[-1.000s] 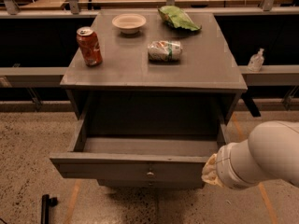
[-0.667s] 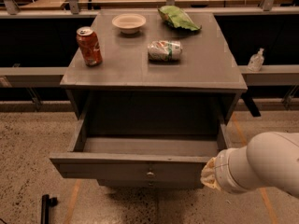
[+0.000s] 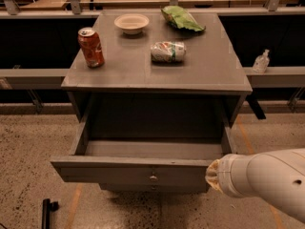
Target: Close top drawer
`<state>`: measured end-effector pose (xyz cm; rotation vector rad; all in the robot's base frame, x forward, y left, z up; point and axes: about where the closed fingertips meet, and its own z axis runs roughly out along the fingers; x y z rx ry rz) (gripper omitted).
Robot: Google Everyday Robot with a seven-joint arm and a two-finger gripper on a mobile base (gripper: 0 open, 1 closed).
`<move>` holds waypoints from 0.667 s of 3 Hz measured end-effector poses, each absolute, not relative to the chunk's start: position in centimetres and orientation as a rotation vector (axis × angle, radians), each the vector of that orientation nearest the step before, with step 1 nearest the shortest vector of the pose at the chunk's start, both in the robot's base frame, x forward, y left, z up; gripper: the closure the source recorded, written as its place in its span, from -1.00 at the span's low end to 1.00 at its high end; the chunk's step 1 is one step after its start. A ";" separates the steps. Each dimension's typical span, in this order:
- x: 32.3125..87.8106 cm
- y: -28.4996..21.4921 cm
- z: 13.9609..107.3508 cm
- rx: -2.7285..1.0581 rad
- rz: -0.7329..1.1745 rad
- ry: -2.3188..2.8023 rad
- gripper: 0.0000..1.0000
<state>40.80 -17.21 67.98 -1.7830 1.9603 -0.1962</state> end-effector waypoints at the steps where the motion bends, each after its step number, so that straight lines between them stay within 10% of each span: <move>1: 41.5 -17.1 67.5 -1.766 -0.249 1.936 1.00; 2: 42.7 -16.9 67.3 -1.745 -0.313 1.901 1.00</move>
Offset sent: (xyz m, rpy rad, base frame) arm 0.0258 0.0091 -0.0183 -0.0370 -0.1380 -0.0173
